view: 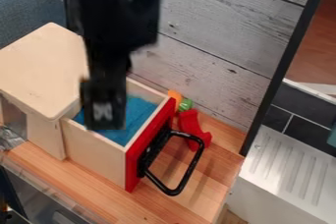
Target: Move the tomato in the drawer
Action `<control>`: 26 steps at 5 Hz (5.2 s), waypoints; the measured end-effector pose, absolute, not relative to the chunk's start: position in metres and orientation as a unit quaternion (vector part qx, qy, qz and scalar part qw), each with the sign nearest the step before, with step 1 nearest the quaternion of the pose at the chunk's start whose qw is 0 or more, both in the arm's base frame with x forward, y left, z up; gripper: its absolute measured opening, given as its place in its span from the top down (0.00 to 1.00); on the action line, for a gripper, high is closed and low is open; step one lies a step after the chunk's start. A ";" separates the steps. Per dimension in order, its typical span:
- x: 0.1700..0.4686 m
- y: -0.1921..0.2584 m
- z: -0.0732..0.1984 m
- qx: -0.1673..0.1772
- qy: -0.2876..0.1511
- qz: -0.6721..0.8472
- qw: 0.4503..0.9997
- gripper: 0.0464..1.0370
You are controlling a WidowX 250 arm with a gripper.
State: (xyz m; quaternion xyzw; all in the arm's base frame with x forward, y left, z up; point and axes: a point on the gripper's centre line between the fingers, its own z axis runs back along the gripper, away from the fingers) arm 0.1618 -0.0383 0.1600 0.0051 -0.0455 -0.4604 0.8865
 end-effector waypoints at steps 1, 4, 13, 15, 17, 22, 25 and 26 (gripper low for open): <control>0.152 -0.041 0.137 0.041 -0.061 -0.529 0.846 0.04; 0.133 -0.031 0.082 0.076 -0.081 -0.532 0.839 0.04; 0.182 -0.103 -0.006 0.020 -0.061 -0.451 0.890 0.04; 0.182 -0.109 0.000 -0.025 -0.070 -0.432 0.899 0.04; 0.182 -0.110 -0.006 -0.021 -0.069 -0.436 0.897 0.04; 0.183 -0.109 -0.025 0.005 -0.064 -0.413 0.909 0.04; 0.179 -0.119 -0.031 -0.035 -0.057 -0.412 0.909 0.07; 0.178 -0.117 -0.035 -0.032 -0.053 -0.405 0.912 0.21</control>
